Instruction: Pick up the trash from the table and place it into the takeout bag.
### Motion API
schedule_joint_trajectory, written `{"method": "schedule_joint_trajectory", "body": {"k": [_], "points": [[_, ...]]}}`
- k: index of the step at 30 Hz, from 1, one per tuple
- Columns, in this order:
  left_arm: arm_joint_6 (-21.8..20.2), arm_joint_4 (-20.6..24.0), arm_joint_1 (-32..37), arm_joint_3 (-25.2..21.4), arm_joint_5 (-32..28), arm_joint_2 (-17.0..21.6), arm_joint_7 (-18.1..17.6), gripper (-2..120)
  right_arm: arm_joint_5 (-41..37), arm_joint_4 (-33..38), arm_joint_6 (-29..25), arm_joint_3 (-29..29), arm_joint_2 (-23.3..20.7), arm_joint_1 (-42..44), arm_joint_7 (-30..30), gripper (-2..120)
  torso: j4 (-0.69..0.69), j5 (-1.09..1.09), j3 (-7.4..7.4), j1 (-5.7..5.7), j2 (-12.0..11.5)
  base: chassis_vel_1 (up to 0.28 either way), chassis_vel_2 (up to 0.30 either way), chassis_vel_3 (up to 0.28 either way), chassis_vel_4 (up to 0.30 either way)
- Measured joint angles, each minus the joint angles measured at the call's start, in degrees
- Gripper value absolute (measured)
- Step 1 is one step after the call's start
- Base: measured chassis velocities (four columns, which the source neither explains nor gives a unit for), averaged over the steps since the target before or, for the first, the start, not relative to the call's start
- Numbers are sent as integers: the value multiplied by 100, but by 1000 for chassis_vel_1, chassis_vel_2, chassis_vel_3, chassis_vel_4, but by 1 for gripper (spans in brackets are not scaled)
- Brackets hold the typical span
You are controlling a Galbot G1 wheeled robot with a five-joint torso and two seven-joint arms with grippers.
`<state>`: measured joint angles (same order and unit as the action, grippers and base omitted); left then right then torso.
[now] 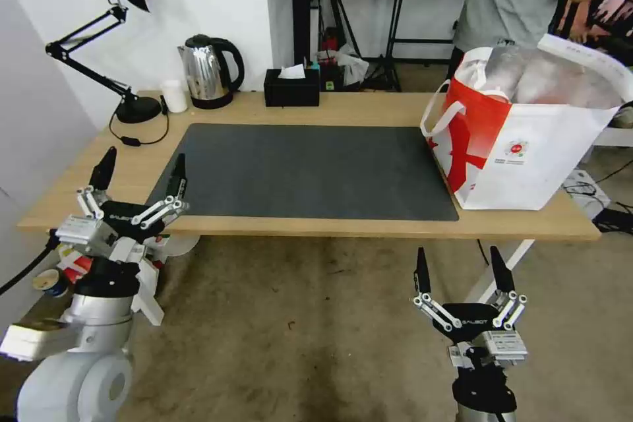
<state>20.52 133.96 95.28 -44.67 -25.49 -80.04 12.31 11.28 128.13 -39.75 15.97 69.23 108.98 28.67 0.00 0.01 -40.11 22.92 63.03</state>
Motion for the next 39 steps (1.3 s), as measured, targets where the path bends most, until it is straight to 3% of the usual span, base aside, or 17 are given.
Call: {"method": "schedule_joint_trajectory", "body": {"k": [17,28,39], "points": [[752,-103,681,46,154,-418,137,100,0,0,0,0,0,0,0,100,1,-2,0,0,0,0,0,0,0],[888,-173,827,70,163,-474,314,100,0,0,0,0,0,0,0,100,0,-1,0,0,0,0,0,0,0],[1424,-503,928,38,296,-581,528,100,0,0,0,0,0,0,0,100,0,-1,0,0,0,0,0,0,0]]}}
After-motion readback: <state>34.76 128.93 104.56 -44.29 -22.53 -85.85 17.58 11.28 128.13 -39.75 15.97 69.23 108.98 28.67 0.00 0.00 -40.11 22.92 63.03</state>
